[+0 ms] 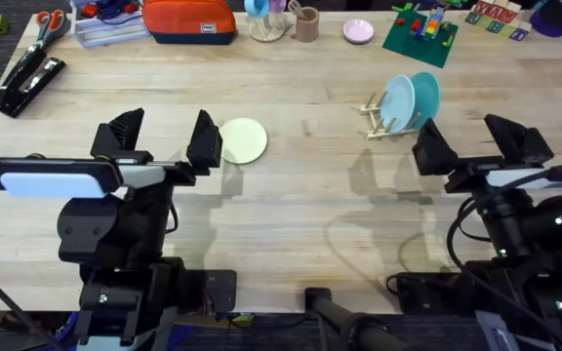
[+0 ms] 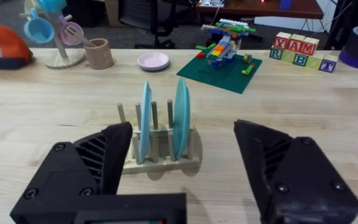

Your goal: Pick up the plates from the table one by one and place each into a slot on the dish rack.

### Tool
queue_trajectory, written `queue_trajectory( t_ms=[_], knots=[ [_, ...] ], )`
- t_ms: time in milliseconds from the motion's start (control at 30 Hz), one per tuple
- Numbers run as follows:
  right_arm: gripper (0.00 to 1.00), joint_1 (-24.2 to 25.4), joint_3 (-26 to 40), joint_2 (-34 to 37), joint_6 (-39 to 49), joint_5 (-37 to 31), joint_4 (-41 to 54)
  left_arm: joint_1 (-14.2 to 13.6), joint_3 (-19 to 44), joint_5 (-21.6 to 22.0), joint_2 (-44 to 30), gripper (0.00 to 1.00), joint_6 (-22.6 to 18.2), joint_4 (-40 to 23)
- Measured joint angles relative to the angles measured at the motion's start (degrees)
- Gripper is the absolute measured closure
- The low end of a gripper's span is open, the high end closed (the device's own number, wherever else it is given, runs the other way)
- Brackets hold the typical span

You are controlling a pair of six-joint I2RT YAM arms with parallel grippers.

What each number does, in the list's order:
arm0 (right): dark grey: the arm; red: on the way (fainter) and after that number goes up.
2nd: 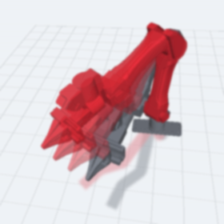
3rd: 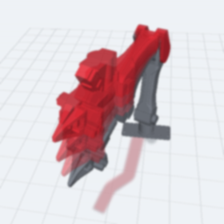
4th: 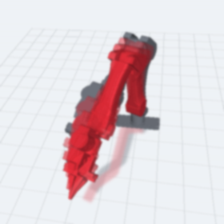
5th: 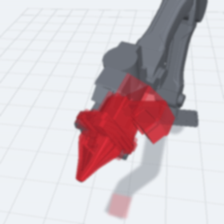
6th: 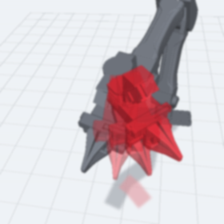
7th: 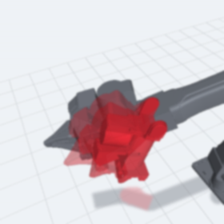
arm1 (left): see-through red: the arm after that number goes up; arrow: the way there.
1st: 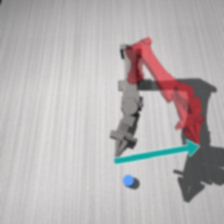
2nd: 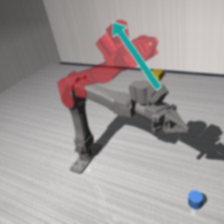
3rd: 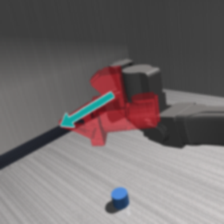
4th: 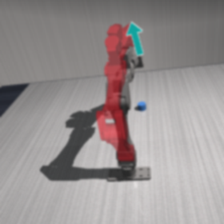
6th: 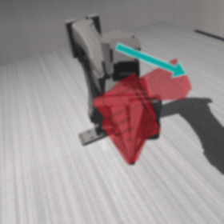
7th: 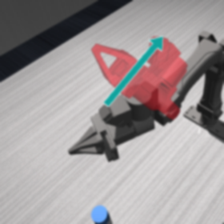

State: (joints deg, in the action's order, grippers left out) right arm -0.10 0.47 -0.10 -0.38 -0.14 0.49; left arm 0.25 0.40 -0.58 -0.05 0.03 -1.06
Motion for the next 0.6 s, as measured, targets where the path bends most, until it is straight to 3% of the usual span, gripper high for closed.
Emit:
queue_trajectory(
  t_ms=[600],
  knots=[
    [0.007,0.0,0.1,0.0,0.0,0.0,0.7,0.0,0.0,0.0,0.0,0.008,0.0,0.0]
  ],
)
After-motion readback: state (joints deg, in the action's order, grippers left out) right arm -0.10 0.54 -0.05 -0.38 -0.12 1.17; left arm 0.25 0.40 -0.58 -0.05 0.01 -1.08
